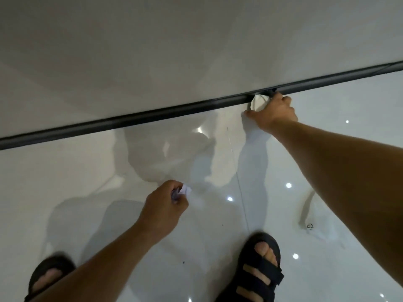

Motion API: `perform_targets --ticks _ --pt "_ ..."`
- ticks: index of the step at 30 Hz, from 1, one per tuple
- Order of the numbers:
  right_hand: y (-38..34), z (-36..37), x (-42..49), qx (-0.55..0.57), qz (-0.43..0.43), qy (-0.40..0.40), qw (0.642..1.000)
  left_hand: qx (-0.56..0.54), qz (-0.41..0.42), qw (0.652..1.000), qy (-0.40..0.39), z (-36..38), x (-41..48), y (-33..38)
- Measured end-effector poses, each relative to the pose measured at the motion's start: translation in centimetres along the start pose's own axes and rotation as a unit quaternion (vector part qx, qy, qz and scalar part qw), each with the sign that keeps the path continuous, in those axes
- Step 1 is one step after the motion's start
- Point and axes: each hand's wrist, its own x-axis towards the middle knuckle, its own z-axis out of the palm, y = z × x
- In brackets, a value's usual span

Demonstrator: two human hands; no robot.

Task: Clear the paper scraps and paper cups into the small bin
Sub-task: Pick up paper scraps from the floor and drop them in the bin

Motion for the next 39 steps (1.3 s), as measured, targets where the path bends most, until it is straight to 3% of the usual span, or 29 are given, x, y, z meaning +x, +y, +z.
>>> perform_targets --ticks 5,11,25,39 --pt "-0.9 0.9 -1.6 -0.019 -0.046 -0.008 0.999 -0.010 -0.028 1.000 0.006 -1.7 0.6 -1.0" --pt "-1.5 0.4 -12.7 -0.024 -0.160 -0.053 0.985 0.036 -0.017 0.999 0.018 -6.2 -4.0 -0.6" --pt "-12.4 -11.1 -37.4 0.050 -0.209 -0.043 0.976 0.021 0.062 0.997 0.033 -24.4 -15.1 3.2" --pt "-23.8 -13.5 -54.7 0.100 -0.300 -0.086 0.945 -0.018 -0.013 0.994 0.104 -37.2 -30.1 -3.3"
